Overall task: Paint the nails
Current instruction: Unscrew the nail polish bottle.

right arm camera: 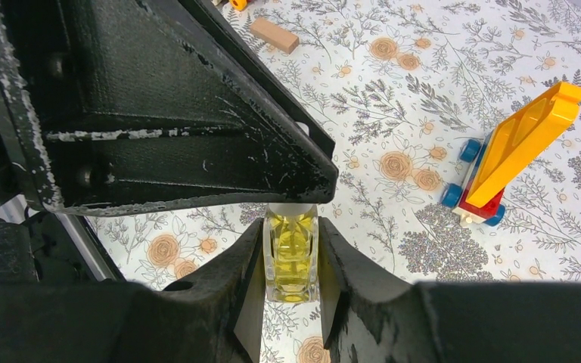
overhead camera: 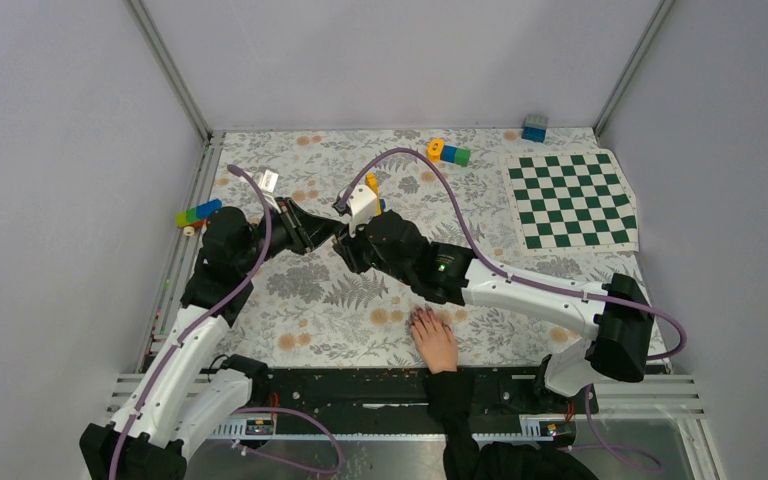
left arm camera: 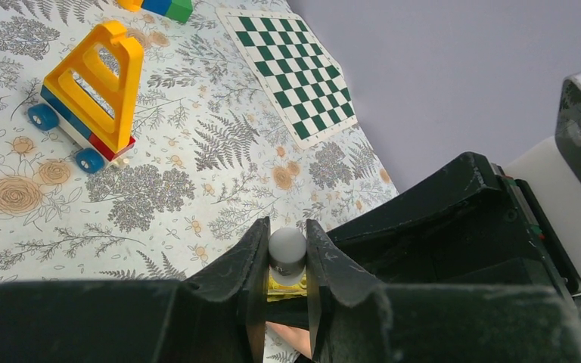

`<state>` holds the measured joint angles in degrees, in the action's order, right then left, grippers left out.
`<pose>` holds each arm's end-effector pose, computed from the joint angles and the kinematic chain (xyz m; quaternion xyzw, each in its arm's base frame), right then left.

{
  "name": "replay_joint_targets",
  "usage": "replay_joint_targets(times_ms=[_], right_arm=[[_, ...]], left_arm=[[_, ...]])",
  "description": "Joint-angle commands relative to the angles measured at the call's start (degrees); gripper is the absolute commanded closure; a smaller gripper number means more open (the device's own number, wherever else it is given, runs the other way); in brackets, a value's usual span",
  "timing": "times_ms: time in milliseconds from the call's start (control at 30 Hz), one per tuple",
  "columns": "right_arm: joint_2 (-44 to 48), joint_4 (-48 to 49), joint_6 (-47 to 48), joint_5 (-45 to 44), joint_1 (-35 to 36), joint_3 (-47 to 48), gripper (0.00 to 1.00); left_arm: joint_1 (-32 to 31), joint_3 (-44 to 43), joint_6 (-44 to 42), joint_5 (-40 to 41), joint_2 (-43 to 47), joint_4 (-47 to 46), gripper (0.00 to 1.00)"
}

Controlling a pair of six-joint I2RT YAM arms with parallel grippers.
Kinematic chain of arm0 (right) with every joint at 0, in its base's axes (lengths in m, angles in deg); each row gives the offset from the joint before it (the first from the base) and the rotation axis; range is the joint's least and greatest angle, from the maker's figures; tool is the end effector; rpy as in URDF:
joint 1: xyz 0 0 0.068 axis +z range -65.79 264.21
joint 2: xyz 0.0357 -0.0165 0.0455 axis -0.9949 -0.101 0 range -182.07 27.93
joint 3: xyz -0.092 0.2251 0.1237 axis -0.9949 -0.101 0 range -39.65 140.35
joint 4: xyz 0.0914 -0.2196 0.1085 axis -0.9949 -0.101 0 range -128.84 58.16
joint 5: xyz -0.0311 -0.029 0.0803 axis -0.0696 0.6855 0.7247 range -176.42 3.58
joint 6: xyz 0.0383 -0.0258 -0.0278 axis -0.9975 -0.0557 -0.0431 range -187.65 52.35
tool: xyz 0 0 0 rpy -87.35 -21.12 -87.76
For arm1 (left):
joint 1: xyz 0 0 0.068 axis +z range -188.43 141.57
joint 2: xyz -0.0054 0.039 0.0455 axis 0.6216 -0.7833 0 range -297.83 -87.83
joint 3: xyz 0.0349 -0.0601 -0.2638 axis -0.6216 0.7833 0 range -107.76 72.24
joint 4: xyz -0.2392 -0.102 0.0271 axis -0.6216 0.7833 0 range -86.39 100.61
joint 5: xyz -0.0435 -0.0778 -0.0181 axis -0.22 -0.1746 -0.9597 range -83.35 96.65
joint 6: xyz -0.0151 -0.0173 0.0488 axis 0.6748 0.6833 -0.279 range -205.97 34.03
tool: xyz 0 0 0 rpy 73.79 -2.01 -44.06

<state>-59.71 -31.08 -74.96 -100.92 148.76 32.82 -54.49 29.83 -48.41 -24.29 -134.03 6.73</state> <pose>0.1655 0.3269 0.3441 -0.3076 0.7252 0.2760 0.5507 0.1771 -0.0700 0.3352 0.0392 0.7416 -0.4664 0.4805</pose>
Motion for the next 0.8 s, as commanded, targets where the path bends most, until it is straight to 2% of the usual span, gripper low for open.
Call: replay_joint_targets(times_ms=[0,167,267,433,567,767], right_arm=[[0.67,-1.46,0.0,-4.06,-0.31,1.27,1.0],[2.31,-1.34,0.29,-3.79,-0.31,0.33,1.0],[3.68,-1.34,0.66,-4.08,-0.31,-0.24,1.0],[5.41,-1.49,0.93,-5.48,-0.38,-0.67,1.0],[7.2,-2.15,1.29,-4.25,-0.99,-1.14,1.0],[11.27,-1.97,-1.89,9.92,-6.43,-3.38,1.0]], left_arm=[[0.59,-2.02,0.98,-2.88,1.62,-7.05,0.74],[0.61,-2.05,0.69,-4.09,2.63,-8.19,0.38],[0.59,-2.3,-0.08,-3.14,3.44,-7.32,0.27],[0.67,-3.0,-1.9,0.12,4.39,-4.38,0.18],[1.02,-3.45,-3.48,3.17,5.81,-2.59,0.15],[1.9,-3.35,-5.62,5.99,9.37,-1.41,0.09]])
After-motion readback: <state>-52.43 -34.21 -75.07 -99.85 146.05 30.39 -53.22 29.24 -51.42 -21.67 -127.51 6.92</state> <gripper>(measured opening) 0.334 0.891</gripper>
